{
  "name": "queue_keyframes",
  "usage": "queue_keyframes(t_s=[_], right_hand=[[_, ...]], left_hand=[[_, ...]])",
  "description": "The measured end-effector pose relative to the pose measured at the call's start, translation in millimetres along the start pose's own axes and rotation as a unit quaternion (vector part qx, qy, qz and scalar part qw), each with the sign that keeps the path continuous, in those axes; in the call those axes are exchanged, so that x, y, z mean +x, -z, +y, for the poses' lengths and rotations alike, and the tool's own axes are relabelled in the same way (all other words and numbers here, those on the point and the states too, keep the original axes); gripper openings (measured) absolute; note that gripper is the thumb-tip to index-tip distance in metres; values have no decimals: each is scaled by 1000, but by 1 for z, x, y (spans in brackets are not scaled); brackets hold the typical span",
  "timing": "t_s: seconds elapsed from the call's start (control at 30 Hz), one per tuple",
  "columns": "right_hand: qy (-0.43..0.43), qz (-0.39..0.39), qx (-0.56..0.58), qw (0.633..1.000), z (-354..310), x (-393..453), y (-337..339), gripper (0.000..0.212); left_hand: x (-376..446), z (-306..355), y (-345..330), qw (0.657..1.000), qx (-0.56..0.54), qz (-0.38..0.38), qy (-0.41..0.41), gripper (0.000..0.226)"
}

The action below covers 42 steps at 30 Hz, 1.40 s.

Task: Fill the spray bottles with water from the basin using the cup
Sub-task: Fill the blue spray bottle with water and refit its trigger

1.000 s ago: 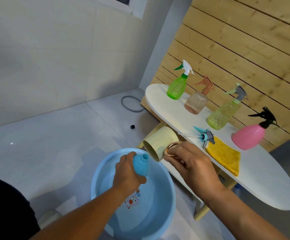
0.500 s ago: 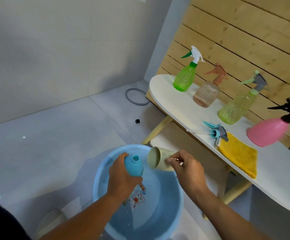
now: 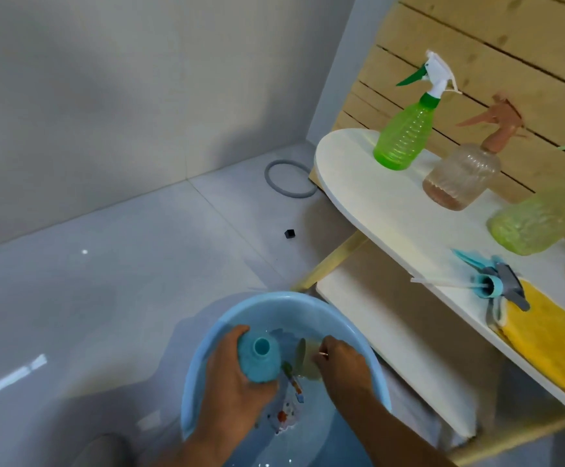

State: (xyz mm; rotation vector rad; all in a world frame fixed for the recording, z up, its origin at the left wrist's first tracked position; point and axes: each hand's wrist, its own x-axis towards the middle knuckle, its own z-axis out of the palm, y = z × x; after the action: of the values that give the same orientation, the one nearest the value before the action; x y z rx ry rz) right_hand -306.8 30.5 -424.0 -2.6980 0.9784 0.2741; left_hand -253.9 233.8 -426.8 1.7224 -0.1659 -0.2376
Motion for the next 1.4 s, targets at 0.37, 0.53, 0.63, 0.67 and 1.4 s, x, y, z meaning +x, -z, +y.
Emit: queue_keyframes(t_s=[0.37,0.53,0.63,0.67,1.4], right_hand=[[15,-33,27,999,-52,23,-31,15],[28,-55,74,995,-75,20,-40,17],[-8,-50,181,982,-73,22,-40,19],[-26,-50,235,970,-71,20,-37,16],[-9,90,546,833,-17,-73,115,15]], left_hand=[[10,-13,6,999,19,-5,-28,96],[11,-19,9,1000,22,-12,-19,95],[10,-19,11,999,26,-11,-22,95],[9,-18,12,999,29,-11,-23,95],[-12,12,12,995,89,-45,20,92]])
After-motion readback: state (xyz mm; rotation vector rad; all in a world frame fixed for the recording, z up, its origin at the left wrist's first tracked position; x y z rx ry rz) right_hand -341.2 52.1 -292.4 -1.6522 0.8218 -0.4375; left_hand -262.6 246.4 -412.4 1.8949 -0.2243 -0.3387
